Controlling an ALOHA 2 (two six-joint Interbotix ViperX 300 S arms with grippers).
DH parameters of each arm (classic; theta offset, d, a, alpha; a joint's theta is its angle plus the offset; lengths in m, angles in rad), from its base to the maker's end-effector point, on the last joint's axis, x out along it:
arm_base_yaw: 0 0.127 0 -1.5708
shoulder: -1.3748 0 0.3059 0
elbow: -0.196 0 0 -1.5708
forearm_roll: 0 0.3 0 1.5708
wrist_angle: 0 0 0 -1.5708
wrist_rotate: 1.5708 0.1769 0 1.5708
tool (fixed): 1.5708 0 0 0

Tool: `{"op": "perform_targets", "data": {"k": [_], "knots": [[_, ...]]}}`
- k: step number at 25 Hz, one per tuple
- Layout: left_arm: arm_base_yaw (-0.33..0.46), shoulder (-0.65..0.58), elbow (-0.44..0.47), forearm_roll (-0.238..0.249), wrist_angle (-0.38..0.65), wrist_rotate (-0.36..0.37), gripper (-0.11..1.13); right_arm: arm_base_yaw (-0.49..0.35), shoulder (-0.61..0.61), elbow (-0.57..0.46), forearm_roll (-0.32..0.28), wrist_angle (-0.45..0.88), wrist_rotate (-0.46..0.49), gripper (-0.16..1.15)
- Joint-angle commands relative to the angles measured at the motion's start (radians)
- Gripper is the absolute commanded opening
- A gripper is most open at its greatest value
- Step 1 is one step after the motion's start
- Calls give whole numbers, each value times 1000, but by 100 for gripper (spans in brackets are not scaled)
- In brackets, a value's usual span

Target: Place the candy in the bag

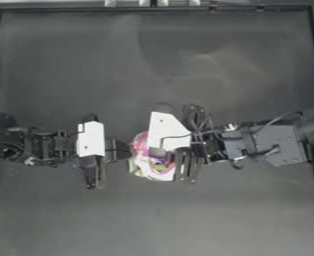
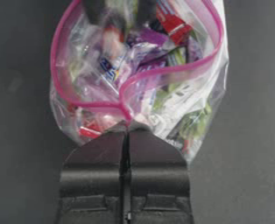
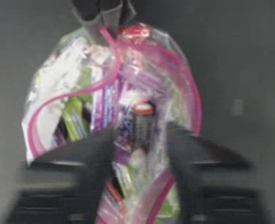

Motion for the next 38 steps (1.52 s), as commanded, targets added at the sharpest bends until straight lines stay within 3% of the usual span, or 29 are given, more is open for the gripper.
{"op": "perform_targets", "data": {"k": [1, 8, 14, 25, 38], "knots": [[-2, -55, -8, 2, -2, 0, 9, -6, -14, -32, -5, 2, 0, 102], [0, -55, -6, 2, -3, 2, 9, -3, -31, -52, -5, 25, -2, 102], [9, -81, -5, 2, -5, 23, 9, 14, -117, -41, -6, 18, 0, 102], [29, -189, 12, 2, 26, 57, 9, 15, -276, 52, -5, -38, 21, 102], [37, -288, 44, 0, 61, 77, 9, 15, -383, 130, 0, -100, 25, 102]]}}
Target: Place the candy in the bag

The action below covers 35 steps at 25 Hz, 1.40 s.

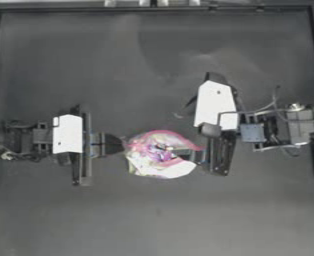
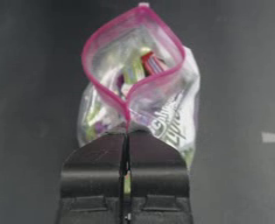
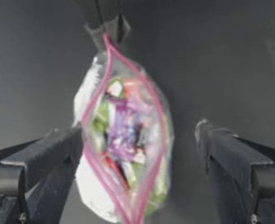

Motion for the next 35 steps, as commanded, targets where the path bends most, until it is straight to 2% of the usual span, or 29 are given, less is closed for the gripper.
{"op": "perform_targets", "data": {"k": [1, 19, 23, 25, 27, 33, 35], "knots": [[2, -63, 5, -2, -2, 0, 9, 2, -49, 9, 2, -34, 2, 102], [2, -112, 48, -11, 26, -5, 9, 2, -67, 44, 5, -74, 8, 102], [2, -109, 44, -11, 26, -8, 13, 2, -67, 44, 2, -83, 8, 102], [2, -106, 44, -12, 25, -6, 21, 0, -67, 46, 0, -87, 8, 102], [-3, -106, 43, -12, 26, -6, 34, 2, -67, 44, 0, -89, 8, 102], [-8, -107, 34, -12, 25, -8, 98, 2, -67, 46, 0, -100, 8, 102], [-9, -106, 31, -12, 26, -8, 107, 2, -67, 46, 0, -104, 8, 102]]}}
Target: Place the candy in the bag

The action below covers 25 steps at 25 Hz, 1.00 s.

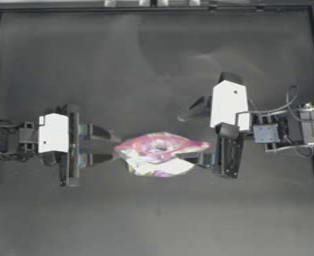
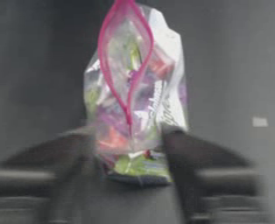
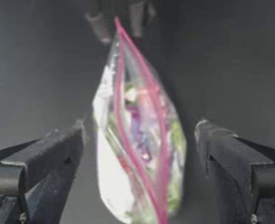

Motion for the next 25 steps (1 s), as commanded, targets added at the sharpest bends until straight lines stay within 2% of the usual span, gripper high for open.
{"op": "perform_targets", "data": {"k": [1, 4, 9, 17, 25], "knots": [[0, -31, -25, -2, -5, -2, 106, 2, -21, -8, -5, -15, 2, 102], [-2, -35, -25, -2, -3, -2, 100, 2, -21, -6, -6, -17, -2, 102], [5, -81, -25, -2, 29, -3, 101, 2, -25, -5, -8, -18, -11, 102], [18, -221, -15, -2, 123, -2, 101, 2, -66, 38, -49, -55, -2, 102], [21, -364, 0, -2, 201, 0, 100, -9, -120, 95, -51, -75, -2, 102]]}}
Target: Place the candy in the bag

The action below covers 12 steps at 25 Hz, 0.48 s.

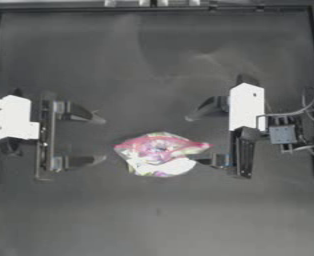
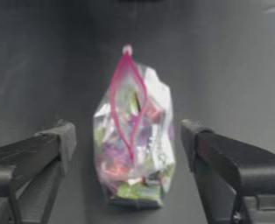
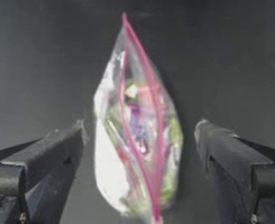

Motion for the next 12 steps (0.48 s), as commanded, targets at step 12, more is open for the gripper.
{"op": "perform_targets", "data": {"k": [12], "knots": [[3, -219, 51, -2, 51, 3, 99, -66, -173, 146, -25, -170, 2, 102]]}}
